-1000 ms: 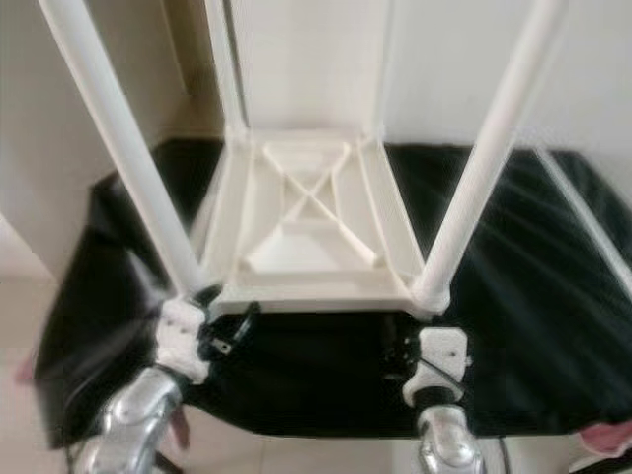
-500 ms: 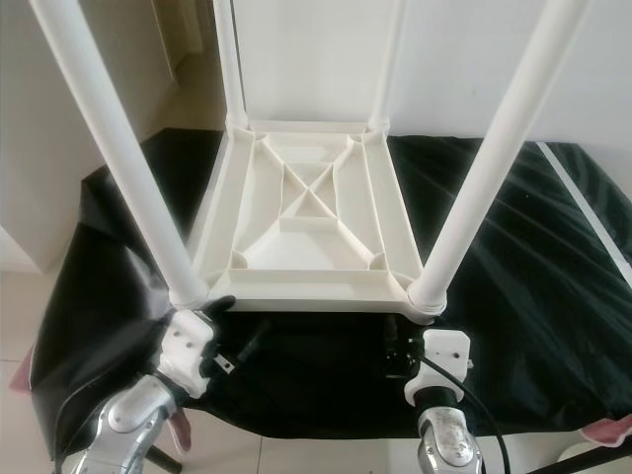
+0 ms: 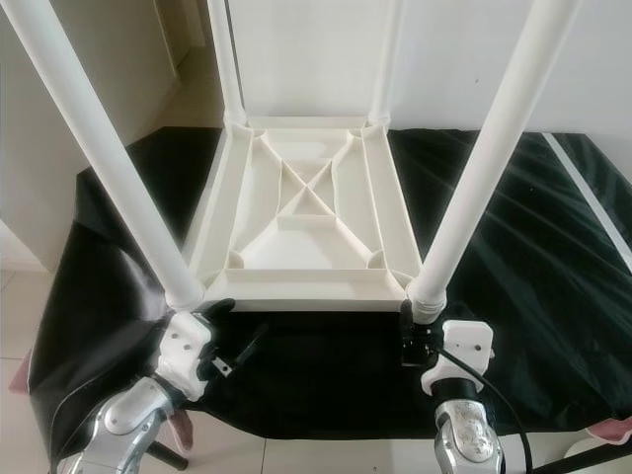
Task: Building children table
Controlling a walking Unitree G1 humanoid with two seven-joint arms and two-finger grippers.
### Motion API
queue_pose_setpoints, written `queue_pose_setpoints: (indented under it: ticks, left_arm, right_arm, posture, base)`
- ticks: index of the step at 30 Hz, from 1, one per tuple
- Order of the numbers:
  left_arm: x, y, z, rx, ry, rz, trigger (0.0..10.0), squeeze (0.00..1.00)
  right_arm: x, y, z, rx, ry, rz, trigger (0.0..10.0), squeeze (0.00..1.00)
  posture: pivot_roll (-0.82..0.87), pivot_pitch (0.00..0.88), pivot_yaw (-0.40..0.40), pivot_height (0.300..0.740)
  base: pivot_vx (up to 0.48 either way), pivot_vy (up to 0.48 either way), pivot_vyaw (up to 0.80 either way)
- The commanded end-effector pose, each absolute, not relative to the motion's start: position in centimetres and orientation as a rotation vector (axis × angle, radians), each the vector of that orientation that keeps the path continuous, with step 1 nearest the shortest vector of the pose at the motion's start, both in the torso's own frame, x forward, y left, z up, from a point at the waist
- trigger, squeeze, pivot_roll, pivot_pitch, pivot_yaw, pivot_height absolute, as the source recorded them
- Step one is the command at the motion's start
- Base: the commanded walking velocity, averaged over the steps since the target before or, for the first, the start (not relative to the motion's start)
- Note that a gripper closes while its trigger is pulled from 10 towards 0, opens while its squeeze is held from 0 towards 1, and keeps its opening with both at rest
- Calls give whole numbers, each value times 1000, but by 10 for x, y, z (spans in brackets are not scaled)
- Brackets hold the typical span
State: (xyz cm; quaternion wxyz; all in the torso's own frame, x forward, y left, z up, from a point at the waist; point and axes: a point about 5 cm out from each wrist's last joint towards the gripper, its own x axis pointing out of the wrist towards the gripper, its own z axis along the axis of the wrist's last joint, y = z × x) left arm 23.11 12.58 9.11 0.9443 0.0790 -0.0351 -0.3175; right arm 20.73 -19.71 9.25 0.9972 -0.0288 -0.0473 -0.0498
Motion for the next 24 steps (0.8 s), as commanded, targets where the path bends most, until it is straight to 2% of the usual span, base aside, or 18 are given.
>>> queue_pose_setpoints:
  ticks: [1, 2, 3, 4, 24]
  left_arm:
    - [225, 121, 89, 162, -55, -746, 10000, 0]
    - [225, 121, 89, 162, -55, -746, 10000, 0]
    - [225, 121, 89, 161, -55, -746, 10000, 0]
    - [225, 119, 89, 159, -54, -745, 10000, 0]
    - [226, 113, 88, 108, -50, -735, 10000, 0]
  right_arm:
    - [205, -200, 93, -59, -99, -108, 10000, 1000]
    - [205, -200, 93, -59, -99, -108, 10000, 1000]
    - [205, -199, 93, -61, -97, -104, 10000, 792]
    - [205, -198, 92, -56, -92, -104, 10000, 0]
    - [202, -198, 89, -57, -80, -124, 10000, 0]
  posture:
    - [-11, 40, 5, 740]
    - [-11, 40, 5, 740]
    - [-13, 40, 5, 740]
    - [-13, 39, 5, 740]
    - [-25, 35, 10, 740]
  base:
    - [0, 0, 0]
    - [0, 0, 0]
    - [0, 0, 0]
    - [0, 0, 0]
    - [0, 0, 0]
